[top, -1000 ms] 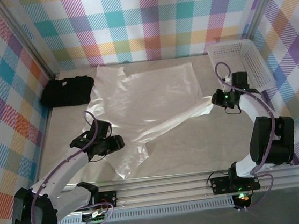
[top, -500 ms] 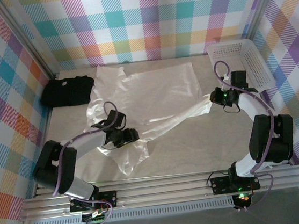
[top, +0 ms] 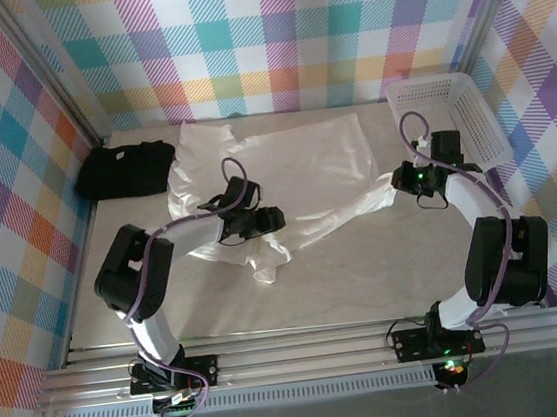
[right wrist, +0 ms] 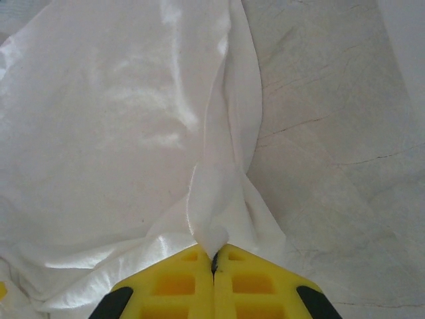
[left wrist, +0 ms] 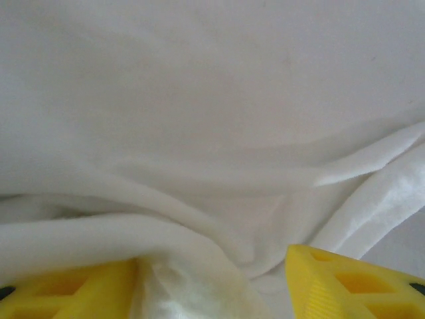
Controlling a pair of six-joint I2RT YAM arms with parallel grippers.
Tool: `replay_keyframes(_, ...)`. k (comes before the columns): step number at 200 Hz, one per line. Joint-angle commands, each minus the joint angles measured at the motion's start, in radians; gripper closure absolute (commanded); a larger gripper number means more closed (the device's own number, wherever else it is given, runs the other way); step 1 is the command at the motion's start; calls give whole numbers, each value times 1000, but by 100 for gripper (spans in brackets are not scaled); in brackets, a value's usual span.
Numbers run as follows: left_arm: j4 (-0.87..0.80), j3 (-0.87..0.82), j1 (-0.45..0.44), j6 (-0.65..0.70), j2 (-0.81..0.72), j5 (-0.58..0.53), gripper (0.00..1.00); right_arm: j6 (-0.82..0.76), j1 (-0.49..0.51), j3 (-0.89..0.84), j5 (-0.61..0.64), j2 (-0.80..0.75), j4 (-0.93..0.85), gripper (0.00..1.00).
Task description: Fold the inside-out t-shirt
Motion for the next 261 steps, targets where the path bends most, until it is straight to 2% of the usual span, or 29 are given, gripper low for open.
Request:
replay_keyframes(1,-78,-118,-31,20,-214,-114,38,6,1,5,-29,-37,-2,100)
replay_keyframes(13,-131,-195,-86,5,-324,-197,36,2,1,0,-29,-41,-6,100)
replay_keyframes(23,-237,-249,-137,-24,-393,-274,36,0,1,-5,-32,-44,-5,100)
replay_keyframes(36,-321,-299,-217,-95,-456,-328,35,3,4,-5,-41,-43,-3,100)
replay_keyframes(59,-364,-364,-356,-246,-492,-355,35,4,10,-1,-47,-30,2,100)
replay_keyframes(84,-269,-391,-454,-318,-459,-329,32,6,21,-1,-53,-21,7,100)
replay_keyframes(127,-114,-324,-464,-273,-299,-294,29,2,23,-5,-64,-30,2,100)
replay_keyframes(168,-133,-265,-464,-268,-244,-390,35,4,24,-10,-75,-32,11,100)
replay_keyframes(202,-132,-214,-465,-235,-221,-397,42,7,26,-8,-80,-17,17,100)
replay_keyframes(261,-225,-171,-465,-241,-220,-402,43,8,27,-3,-84,2,23,100)
